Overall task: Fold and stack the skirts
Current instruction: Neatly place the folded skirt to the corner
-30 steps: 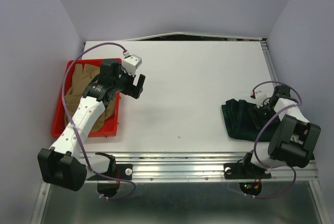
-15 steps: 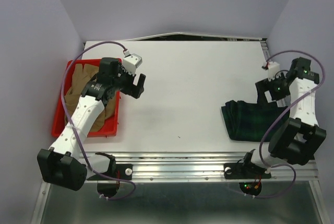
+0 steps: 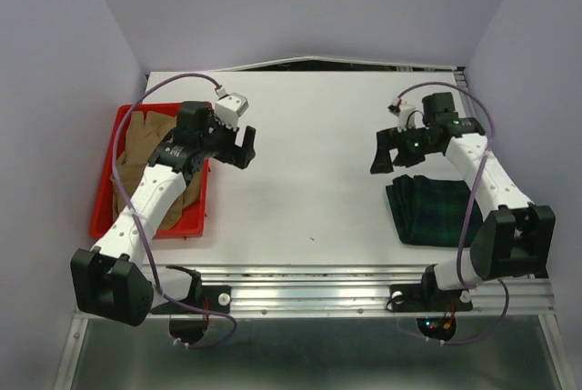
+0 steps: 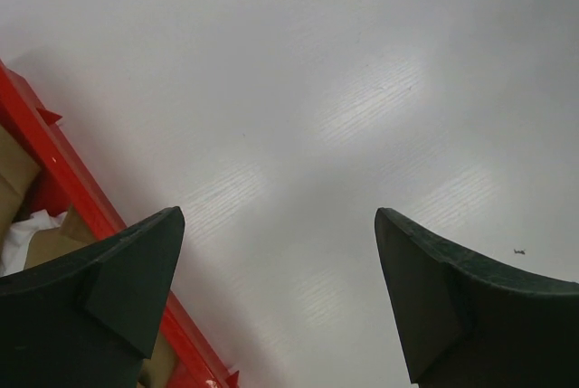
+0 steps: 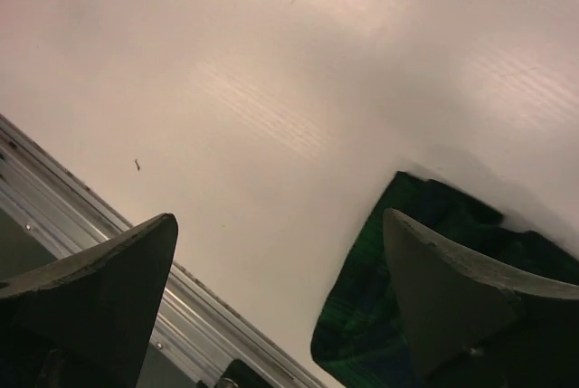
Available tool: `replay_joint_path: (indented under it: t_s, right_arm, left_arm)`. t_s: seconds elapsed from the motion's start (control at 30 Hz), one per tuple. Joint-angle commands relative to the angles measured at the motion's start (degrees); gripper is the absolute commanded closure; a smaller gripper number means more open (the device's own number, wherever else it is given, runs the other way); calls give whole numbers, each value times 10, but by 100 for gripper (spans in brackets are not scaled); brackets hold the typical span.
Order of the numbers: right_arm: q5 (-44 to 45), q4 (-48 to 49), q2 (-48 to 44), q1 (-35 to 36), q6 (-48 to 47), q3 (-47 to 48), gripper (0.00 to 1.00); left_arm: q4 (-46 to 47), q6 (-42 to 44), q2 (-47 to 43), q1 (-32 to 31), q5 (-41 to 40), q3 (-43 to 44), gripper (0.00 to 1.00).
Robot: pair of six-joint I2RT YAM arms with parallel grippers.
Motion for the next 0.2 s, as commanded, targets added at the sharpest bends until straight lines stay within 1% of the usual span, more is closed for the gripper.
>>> replay_joint_path:
  t_s: [0.0, 0.07, 0.17]
  right_arm:
    - [40, 94, -34, 66, 76, -58, 0]
    - [51, 96, -39, 71, 74, -69, 0]
    - [57, 96, -44, 77, 69, -88, 0]
  left_arm:
    - [37, -5, -4, 3, -3, -35, 2]
    - [50, -7, -11, 3, -5, -47, 2]
    - [43, -2, -10, 3, -9, -47, 2]
